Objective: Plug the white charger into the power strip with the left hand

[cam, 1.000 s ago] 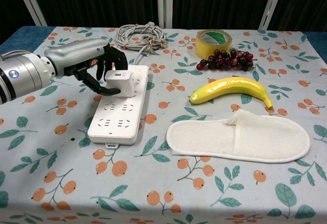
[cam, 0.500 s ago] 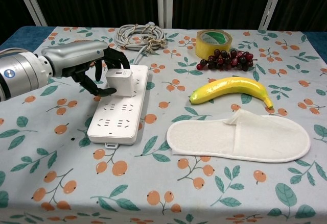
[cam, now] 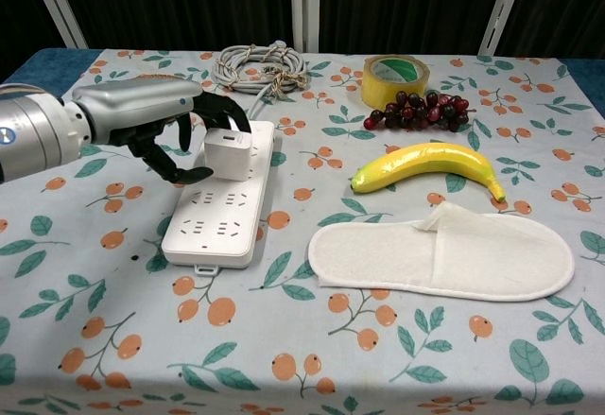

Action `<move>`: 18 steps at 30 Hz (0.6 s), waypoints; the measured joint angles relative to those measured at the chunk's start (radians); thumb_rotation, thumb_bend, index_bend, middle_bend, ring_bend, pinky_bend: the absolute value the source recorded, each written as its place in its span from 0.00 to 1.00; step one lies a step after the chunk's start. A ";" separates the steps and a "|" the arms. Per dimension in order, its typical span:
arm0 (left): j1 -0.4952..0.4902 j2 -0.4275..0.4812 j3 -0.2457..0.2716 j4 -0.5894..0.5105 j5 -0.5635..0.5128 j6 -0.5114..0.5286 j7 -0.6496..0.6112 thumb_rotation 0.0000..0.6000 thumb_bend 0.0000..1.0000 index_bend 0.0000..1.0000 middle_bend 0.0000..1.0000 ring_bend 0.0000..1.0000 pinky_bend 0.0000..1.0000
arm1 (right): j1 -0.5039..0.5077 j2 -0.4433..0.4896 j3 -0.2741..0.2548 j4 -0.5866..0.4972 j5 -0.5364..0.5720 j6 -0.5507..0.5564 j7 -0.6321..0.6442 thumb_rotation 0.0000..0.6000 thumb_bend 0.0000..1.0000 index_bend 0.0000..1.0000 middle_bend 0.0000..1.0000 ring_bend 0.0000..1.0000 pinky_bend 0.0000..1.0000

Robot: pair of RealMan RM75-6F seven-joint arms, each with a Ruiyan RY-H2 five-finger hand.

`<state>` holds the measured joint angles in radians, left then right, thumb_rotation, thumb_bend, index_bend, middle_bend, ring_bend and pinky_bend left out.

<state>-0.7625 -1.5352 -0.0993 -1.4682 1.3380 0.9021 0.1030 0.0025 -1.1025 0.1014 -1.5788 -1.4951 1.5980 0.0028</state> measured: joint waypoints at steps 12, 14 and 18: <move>0.032 0.023 -0.069 -0.083 0.035 0.140 -0.165 1.00 0.37 0.34 0.39 0.31 0.41 | -0.012 -0.001 -0.004 0.015 -0.010 0.019 0.025 1.00 0.02 0.00 0.13 0.00 0.00; 0.038 0.007 -0.080 -0.076 0.050 0.166 -0.260 1.00 0.39 0.42 0.46 0.38 0.47 | -0.014 0.000 -0.004 0.017 -0.011 0.022 0.028 1.00 0.02 0.00 0.13 0.00 0.00; 0.046 -0.023 -0.095 -0.064 0.062 0.186 -0.462 1.00 0.42 0.55 0.59 0.54 0.66 | -0.015 0.001 -0.005 0.020 -0.013 0.023 0.031 1.00 0.03 0.00 0.13 0.00 0.00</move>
<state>-0.7160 -1.5583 -0.1944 -1.5323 1.3999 1.0881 -0.3588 -0.0129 -1.1017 0.0965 -1.5589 -1.5079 1.6209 0.0339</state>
